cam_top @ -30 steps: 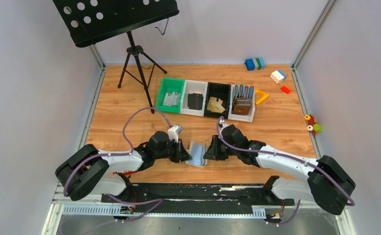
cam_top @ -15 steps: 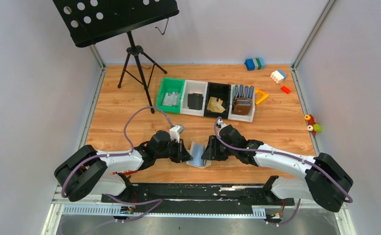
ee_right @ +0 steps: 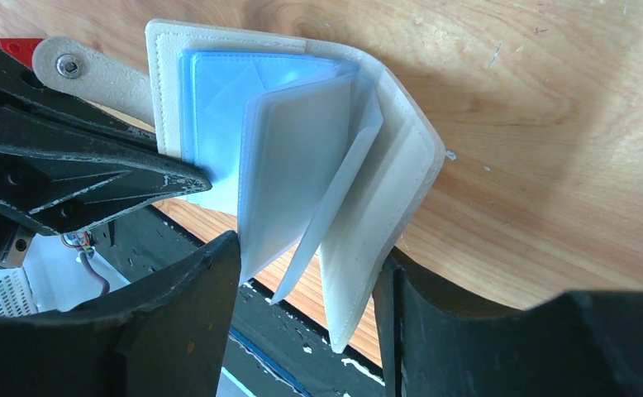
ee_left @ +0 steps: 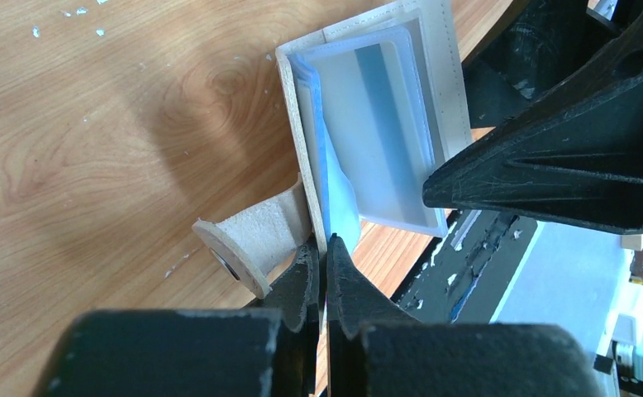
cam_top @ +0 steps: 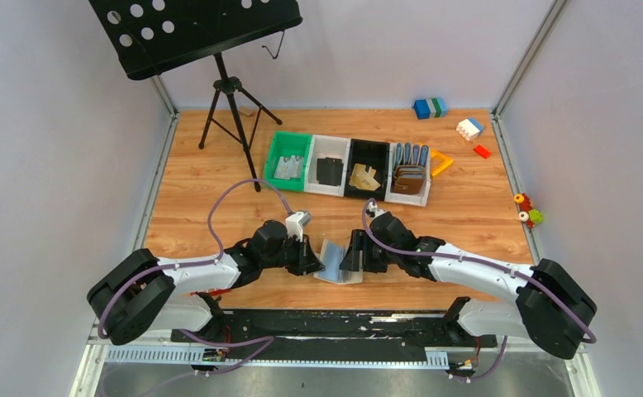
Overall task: Take the credit cards out of the card holder
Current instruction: Remove the credit card from the card holder.
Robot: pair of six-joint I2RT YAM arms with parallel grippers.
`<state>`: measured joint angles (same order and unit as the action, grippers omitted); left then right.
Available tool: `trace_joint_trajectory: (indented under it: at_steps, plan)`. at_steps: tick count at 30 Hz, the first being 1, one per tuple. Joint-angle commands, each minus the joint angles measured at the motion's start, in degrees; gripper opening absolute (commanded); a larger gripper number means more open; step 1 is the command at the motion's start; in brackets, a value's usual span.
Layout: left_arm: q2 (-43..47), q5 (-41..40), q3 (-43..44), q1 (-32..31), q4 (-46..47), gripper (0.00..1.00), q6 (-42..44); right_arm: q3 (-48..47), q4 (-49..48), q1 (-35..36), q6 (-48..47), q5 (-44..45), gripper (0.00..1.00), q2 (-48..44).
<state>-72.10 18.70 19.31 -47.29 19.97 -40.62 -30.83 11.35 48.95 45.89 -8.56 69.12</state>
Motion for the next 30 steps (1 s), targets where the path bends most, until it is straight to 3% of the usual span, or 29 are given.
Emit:
trace_joint_trajectory:
  at_steps: [1, 13, 20, 22, 30]
  plan:
    - [1.43, -0.44, 2.22, -0.53, -0.02, 0.0, 1.43, -2.04, 0.09, 0.27, -0.54, 1.41, 0.59, -0.4]
    - [1.75, -0.33, 2.31, -0.7, -0.28, 0.0, 1.09, -2.79, -0.07, 0.27, -0.28, 1.07, 0.82, 0.36]
    - [1.74, 0.43, 2.57, -0.81, 0.17, 0.0, 0.69, -3.8, -1.15, 0.46, -0.18, 0.34, 0.86, 2.02]
    - [1.38, 1.14, 2.38, -0.82, 1.46, 0.0, 0.08, -4.39, -1.08, 0.65, -0.23, 0.5, 0.94, 2.8]
    - [-0.17, 3.64, 1.12, -0.79, 6.29, 0.0, -2.14, -5.59, -2.05, 0.93, -0.09, 0.37, 0.99, 5.61]
